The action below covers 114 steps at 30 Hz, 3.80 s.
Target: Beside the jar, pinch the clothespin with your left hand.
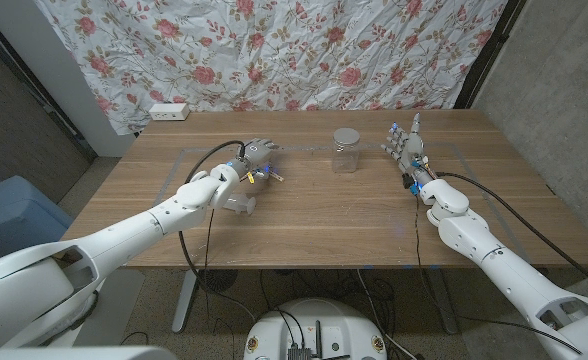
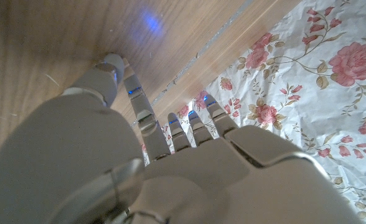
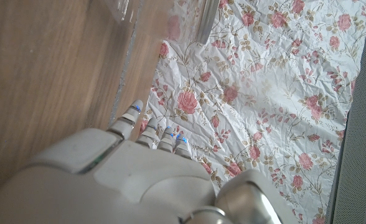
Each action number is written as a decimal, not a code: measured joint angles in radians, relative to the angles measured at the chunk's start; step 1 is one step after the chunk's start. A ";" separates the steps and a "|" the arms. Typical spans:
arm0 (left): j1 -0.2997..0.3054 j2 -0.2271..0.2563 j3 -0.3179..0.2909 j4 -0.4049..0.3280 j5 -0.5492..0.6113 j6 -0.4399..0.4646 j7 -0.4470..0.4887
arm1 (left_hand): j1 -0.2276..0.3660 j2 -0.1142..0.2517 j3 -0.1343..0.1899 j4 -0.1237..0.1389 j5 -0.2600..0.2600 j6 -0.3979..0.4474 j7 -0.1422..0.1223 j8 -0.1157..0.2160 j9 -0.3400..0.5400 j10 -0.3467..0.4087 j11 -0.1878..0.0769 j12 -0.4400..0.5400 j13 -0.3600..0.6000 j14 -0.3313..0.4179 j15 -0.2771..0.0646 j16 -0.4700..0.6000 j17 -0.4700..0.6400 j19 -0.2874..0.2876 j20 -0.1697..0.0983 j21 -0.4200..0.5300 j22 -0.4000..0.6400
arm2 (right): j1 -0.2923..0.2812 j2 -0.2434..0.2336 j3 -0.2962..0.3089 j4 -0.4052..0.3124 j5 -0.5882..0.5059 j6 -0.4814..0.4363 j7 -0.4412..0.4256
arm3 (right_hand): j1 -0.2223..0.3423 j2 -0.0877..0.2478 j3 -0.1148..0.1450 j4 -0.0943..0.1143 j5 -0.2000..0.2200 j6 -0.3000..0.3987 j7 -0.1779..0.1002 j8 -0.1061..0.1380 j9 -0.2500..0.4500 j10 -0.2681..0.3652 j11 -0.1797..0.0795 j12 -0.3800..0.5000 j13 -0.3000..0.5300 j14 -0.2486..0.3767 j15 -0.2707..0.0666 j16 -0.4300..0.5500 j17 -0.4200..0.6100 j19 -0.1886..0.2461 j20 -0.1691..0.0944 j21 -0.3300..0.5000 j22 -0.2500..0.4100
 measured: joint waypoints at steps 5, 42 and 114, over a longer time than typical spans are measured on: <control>0.002 0.002 -0.002 -0.002 0.000 -0.002 0.009 | 0.004 0.004 -0.003 -0.003 0.000 0.000 0.000 0.001 0.003 0.000 0.000 0.000 0.000 0.009 0.002 0.000 0.000 0.005 -0.005 0.000 0.000 | 0.000 0.000 0.000 0.000 0.000 0.000 0.000 | 0.000 0.000 0.000 0.000 0.000 0.000 0.000 0.000 0.000 0.000 0.000 0.000 0.000 0.000 0.000 0.000 0.000 0.000 0.000 0.000 0.000; 0.032 0.034 -0.044 -0.068 0.002 -0.008 0.019 | 0.013 0.013 -0.018 0.004 0.000 0.013 0.006 -0.007 0.002 0.025 0.000 0.000 0.000 0.034 -0.009 0.000 0.000 0.014 -0.007 0.000 0.000 | 0.000 0.000 0.000 0.001 0.000 0.000 0.000 | 0.000 0.000 0.000 0.000 0.000 0.000 0.000 0.000 0.000 0.000 0.000 0.000 0.000 0.000 0.000 0.000 0.000 0.000 0.000 0.000 0.000; 0.190 0.013 -0.223 -0.164 -0.268 0.078 0.167 | 0.027 0.026 -0.052 0.005 0.000 0.054 0.000 -0.020 0.006 0.071 -0.011 -0.008 0.000 0.070 -0.009 -0.009 0.000 0.038 -0.013 -0.007 0.000 | 0.000 0.000 0.000 -0.001 0.000 -0.001 -0.001 | 0.000 0.000 0.000 0.000 0.000 0.000 0.000 0.000 0.000 0.000 0.000 0.000 0.000 0.000 0.000 0.000 0.000 0.000 0.000 0.000 0.000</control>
